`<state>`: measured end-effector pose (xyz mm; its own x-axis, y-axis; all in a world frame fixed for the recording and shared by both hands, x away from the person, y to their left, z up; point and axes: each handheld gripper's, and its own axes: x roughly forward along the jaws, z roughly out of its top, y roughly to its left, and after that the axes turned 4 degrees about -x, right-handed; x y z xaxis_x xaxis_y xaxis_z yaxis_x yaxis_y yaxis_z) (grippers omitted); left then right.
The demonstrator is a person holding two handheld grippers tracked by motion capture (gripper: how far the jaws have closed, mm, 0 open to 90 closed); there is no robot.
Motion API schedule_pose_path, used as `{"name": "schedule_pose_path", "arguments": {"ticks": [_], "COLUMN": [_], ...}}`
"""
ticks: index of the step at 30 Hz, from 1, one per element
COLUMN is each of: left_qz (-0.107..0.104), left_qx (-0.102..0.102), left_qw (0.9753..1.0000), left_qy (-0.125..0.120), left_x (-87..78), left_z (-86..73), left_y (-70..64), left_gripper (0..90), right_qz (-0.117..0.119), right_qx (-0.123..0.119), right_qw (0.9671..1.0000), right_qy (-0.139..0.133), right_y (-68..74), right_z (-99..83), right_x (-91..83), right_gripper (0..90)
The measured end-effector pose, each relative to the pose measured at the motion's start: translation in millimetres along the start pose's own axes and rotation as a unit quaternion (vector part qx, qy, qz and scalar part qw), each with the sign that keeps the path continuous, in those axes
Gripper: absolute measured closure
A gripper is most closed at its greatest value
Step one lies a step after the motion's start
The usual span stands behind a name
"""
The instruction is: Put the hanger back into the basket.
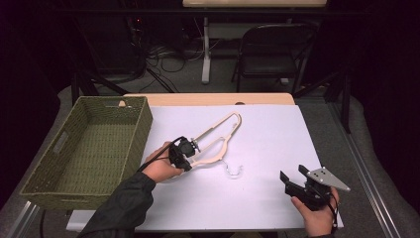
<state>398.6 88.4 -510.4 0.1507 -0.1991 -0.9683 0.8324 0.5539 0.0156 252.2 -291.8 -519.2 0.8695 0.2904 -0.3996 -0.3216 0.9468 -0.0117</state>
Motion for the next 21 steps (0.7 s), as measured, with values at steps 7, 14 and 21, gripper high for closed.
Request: {"name": "schedule_pose_path", "arguments": {"ticks": [7,14,21], "left_qz": [0.013,0.016,0.015], "left_qx": [0.0,-0.008,-0.022], "left_qw": [0.9998,0.9991,0.999], "left_qy": [-0.018,-0.037,-0.036], "left_x": [-11.2,-21.7,-28.4], "left_z": [0.6,0.5,0.9], "left_y": [-2.5,-3.6,-3.6], "left_gripper": [80.7,80.6,80.6], "right_qz": [-0.003,-0.002,-0.002], "right_qx": [0.003,0.003,0.005], "right_qw": [1.0,1.0,1.0], "right_qy": [-0.007,-0.001,-0.005], "right_y": [-0.1,-0.2,-0.1], "right_z": [-0.6,-0.5,-0.7], "right_x": [1.1,0.3,0.4], "right_gripper": [28.6,28.7,28.7]}}
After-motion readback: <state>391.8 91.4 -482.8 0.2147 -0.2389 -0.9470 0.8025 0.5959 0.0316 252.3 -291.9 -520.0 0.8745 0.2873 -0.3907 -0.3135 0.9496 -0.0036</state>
